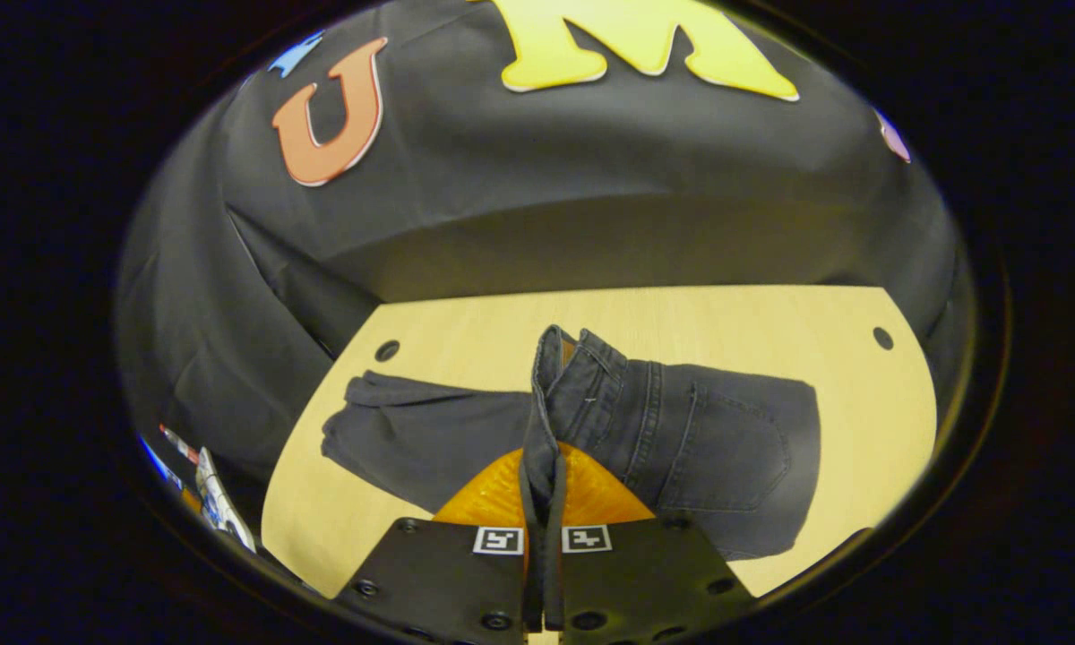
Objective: Grasp the waist and the cuffs of the jeans and fold them to make the two legs overlap; first hold the waist and fold one-third of the jeans toward the cuffs, then hold the cuffs and fold the remaining one-third in the same direction to finish folding.
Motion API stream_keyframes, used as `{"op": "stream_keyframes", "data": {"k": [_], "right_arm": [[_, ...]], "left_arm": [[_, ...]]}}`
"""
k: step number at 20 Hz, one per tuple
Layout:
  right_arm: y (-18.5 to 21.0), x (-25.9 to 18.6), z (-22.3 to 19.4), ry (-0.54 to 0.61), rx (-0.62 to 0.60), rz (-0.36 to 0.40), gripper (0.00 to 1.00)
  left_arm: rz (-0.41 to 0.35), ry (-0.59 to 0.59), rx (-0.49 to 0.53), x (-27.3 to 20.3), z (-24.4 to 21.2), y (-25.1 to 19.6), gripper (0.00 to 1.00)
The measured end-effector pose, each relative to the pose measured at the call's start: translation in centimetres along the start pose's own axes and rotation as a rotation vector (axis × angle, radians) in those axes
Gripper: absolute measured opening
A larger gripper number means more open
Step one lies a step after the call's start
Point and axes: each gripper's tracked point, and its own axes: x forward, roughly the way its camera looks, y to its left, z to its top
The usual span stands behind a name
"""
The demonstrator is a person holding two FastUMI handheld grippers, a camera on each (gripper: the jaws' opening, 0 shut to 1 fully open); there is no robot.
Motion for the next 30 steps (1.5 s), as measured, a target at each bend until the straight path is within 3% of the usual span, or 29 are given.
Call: {"op": "stream_keyframes", "data": {"k": [10,12,13,15,16,17,22,26,30], "right_arm": [[1.0,5.1,-6.0,0.09,-0.235,-0.096,0.0],[1.6,5.3,-6.2,0.095,-0.254,-0.072,0.17],[1.9,5.2,-6.1,0.094,-0.257,-0.059,0.17],[2.1,5.0,-6.1,0.092,-0.259,-0.045,0.27],[2.2,4.6,-6.1,0.093,-0.26,-0.035,0.19],[2.9,4.2,-6.3,0.101,-0.253,-0.001,0.38],[4.0,0.0,-6.7,0.115,-0.274,0.079,0.74],[2.8,-6.9,-5.1,0.047,-0.275,0.118,0.8],[-1.7,-14.3,-3.4,-0.025,-0.263,0.084,0.82]], "left_arm": [[0.039,0.019,-0.025,-0.4,-0.6,2.9,0.99],[0.035,0.023,-0.027,-0.4,-0.7,2.9,1.0],[0.032,0.025,-0.027,-0.4,-0.7,2.8,0.99],[0.024,0.031,-0.027,-0.5,-0.9,2.6,1.0],[0.017,0.036,-0.028,-0.5,-0.9,2.4,1.0],[0.015,0.039,-0.028,-0.4,-1.0,2.4,0.99],[-0.03,0.089,-0.049,0.9,-2.0,1.0,0.99],[-0.17,0.164,-0.231,4.7,-3.4,-2.8,0.99],[-0.281,0.262,-0.457,10.2,-4.3,-5.2,0.99]]}}
